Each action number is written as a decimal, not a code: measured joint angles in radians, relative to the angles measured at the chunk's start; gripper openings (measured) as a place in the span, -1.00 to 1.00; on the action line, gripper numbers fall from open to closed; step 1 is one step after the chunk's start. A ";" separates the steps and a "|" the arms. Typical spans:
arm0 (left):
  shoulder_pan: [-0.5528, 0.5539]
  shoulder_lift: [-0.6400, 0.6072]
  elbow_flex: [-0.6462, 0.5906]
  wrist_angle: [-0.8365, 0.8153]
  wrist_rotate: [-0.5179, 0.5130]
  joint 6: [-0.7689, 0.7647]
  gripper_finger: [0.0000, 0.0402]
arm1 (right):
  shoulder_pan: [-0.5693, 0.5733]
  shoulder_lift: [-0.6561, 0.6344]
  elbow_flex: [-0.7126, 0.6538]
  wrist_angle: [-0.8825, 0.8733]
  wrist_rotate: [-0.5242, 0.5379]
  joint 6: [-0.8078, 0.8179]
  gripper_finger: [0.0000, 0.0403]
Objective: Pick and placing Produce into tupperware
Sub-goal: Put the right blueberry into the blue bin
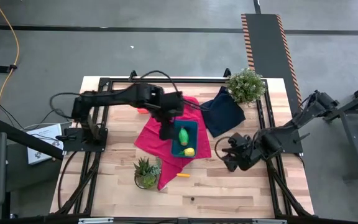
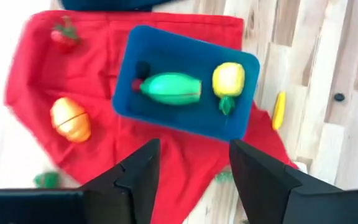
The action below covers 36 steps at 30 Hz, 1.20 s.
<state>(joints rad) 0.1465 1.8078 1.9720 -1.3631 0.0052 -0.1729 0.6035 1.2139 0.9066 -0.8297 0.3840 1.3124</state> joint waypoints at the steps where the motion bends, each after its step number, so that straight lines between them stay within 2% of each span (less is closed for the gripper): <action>1: -0.007 -0.025 -0.008 -0.003 -0.015 -0.010 -0.13 | 0.013 0.010 0.000 0.001 -0.001 0.016 0.23; 6: -0.018 -0.162 -0.064 -0.021 -0.082 -0.064 -0.16 | 0.079 0.053 0.000 0.004 0.000 0.085 0.23; 9: -0.025 -0.257 -0.117 -0.022 -0.132 -0.118 -0.17 | 0.135 0.072 0.000 -0.001 0.044 0.140 0.23; 14: -0.044 -0.416 -0.235 0.027 -0.166 -0.234 -0.17 | 0.251 0.088 -0.025 -0.011 0.206 0.325 0.23; 19: -0.104 -0.569 -0.376 0.119 -0.216 -0.345 -0.18 | 0.356 0.089 -0.093 -0.013 0.315 0.625 0.23; 21: -0.133 -0.616 -0.427 0.153 -0.237 -0.395 -0.18 | 0.381 0.089 -0.106 0.003 0.397 0.729 0.23; 24: -0.183 -0.671 -0.490 0.179 -0.273 -0.473 -0.17 | 0.394 0.094 -0.100 0.056 0.516 0.745 0.23; 27: -0.236 -0.704 -0.534 0.197 -0.319 -0.540 -0.18 | 0.383 0.113 -0.068 0.072 0.458 0.621 0.23; 30: -0.284 -0.713 -0.561 0.198 -0.353 -0.600 -0.18 | 0.381 0.161 -0.060 0.049 0.411 0.608 0.23; 36: -0.371 -0.713 -0.584 0.207 -0.401 -0.699 -0.17 | 0.426 0.315 -0.057 -0.002 0.342 0.825 0.23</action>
<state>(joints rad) -0.2249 1.0946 1.3882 -1.1559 -0.3957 -0.8718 1.0293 1.5286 0.8497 -0.8315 0.7257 2.1370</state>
